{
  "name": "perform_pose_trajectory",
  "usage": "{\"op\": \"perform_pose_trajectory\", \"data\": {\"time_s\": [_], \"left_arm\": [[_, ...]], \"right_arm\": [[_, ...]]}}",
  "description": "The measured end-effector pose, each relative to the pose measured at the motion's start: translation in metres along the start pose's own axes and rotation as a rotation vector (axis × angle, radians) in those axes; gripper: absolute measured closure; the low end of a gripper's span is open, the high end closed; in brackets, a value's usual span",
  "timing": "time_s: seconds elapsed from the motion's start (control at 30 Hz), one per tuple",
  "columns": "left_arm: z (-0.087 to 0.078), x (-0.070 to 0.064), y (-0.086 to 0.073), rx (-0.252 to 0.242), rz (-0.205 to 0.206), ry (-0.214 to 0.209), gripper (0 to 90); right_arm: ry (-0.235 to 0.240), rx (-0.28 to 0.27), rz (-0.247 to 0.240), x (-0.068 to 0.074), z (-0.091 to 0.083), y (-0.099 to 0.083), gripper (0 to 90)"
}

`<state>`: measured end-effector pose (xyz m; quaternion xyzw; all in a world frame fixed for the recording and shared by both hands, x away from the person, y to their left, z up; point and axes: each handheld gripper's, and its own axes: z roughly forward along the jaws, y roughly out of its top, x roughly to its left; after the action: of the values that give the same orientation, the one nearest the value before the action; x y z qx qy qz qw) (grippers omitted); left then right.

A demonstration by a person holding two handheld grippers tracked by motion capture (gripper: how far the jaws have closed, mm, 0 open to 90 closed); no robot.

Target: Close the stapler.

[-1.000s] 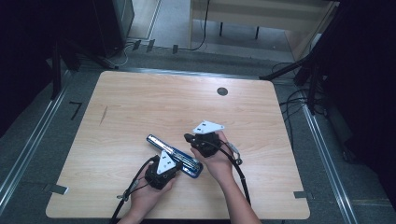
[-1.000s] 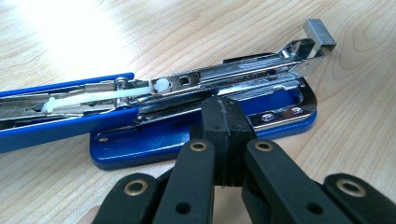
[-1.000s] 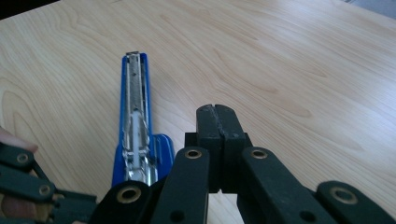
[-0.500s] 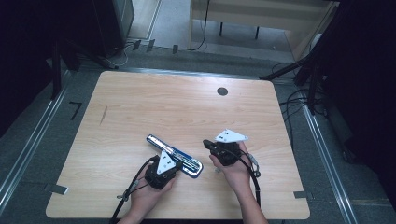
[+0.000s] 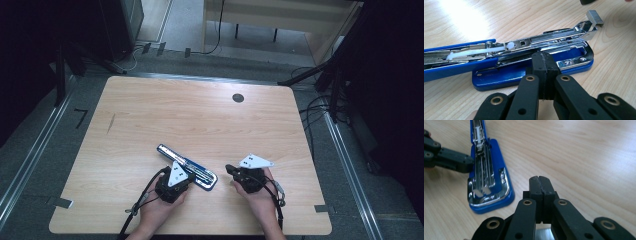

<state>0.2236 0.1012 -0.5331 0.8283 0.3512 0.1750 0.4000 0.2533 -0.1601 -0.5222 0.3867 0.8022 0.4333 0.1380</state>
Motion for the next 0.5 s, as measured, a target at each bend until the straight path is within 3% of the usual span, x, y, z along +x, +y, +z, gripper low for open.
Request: {"op": "perform_pose_trajectory", "data": {"time_s": [0.5], "left_arm": [[0.0, 0.0, 0.0, 0.0, 0.0, 0.001, 90.0]], "right_arm": [[0.01, 0.033, -0.001, 0.004, 0.0, -0.019, 90.0]]}}
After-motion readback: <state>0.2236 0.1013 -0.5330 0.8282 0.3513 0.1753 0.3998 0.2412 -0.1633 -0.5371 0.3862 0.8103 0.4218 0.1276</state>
